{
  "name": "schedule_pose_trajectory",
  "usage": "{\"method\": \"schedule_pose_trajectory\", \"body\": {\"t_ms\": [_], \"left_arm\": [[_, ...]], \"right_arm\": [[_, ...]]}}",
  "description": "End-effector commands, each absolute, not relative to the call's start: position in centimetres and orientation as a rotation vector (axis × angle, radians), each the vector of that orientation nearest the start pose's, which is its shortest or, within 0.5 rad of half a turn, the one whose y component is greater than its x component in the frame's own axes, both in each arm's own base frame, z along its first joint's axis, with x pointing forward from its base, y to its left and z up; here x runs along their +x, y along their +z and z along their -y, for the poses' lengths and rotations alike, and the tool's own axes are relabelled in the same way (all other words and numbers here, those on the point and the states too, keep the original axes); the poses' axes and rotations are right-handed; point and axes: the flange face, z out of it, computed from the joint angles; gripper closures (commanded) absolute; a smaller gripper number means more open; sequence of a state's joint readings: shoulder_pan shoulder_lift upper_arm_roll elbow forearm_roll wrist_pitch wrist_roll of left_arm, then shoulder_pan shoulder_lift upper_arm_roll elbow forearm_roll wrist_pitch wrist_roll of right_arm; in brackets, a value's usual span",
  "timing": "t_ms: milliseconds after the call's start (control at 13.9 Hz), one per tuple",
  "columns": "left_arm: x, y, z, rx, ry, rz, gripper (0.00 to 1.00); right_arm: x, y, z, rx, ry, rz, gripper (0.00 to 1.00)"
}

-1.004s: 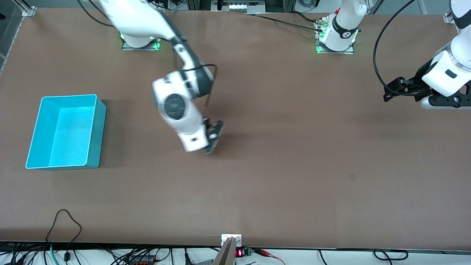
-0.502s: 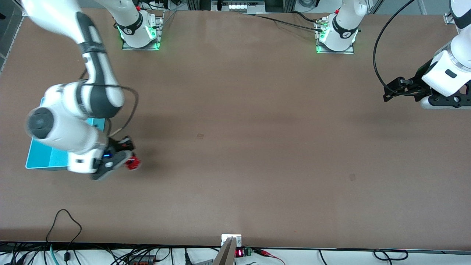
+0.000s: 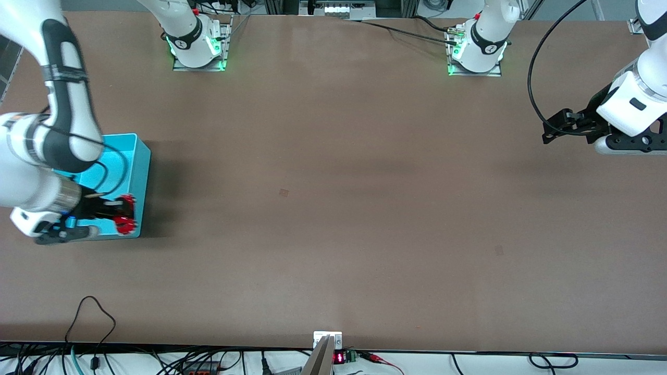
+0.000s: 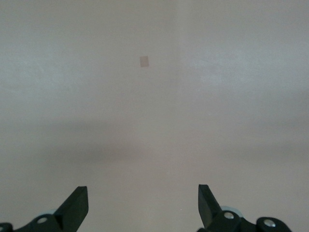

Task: Wind red beetle toy and store in blue box
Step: 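Lift the red car with the right gripper and carry it to the cyan box, then lower the car into the cyan box and open the right gripper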

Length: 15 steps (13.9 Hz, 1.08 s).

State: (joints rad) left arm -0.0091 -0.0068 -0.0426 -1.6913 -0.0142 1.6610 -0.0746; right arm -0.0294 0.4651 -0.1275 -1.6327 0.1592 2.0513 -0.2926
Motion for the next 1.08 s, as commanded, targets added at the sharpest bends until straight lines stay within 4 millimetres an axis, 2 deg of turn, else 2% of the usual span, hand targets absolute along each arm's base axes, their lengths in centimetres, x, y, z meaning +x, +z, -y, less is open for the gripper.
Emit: {"method": "schedule_pose_trajectory", "body": {"t_ms": [0,143,359,502,645,789,861,1004], "left_arm": [[55.8,58.5,3.3,-3.174,0.05,0.053,0.0],[55.8,58.5,3.3,-3.174,0.05,0.048,0.0],[55.9,58.5,3.4,-3.174,0.048,0.046,0.0],[55.9,58.4,3.5,-3.174,0.048,0.044,0.0],[55.9,58.6,3.4,-3.175,0.043,0.051,0.0],[55.9,58.6,3.8,-3.173,0.043,0.043,0.0],[55.9,58.8,3.9,-3.174,0.036,0.041,0.0],[56.2,58.7,3.9,-3.174,0.038,0.038,0.0]], "right_arm": [[64.3,34.5,12.1,-3.046,0.065,0.011,0.92],[63.2,32.4,13.6,-3.083,0.134,-0.008,0.93],[62.2,31.1,15.7,-3.12,0.134,-0.023,0.91],[60.7,29.0,15.9,-3.12,0.177,-0.024,0.91],[59.5,26.8,16.6,-3.13,0.137,-0.048,0.9],[58.8,25.0,16.9,-3.135,0.121,-0.056,0.9],[58.3,24.3,18.1,-3.131,0.135,-0.083,0.89],[58.0,22.9,18.3,-3.129,0.154,-0.089,0.87]]}}
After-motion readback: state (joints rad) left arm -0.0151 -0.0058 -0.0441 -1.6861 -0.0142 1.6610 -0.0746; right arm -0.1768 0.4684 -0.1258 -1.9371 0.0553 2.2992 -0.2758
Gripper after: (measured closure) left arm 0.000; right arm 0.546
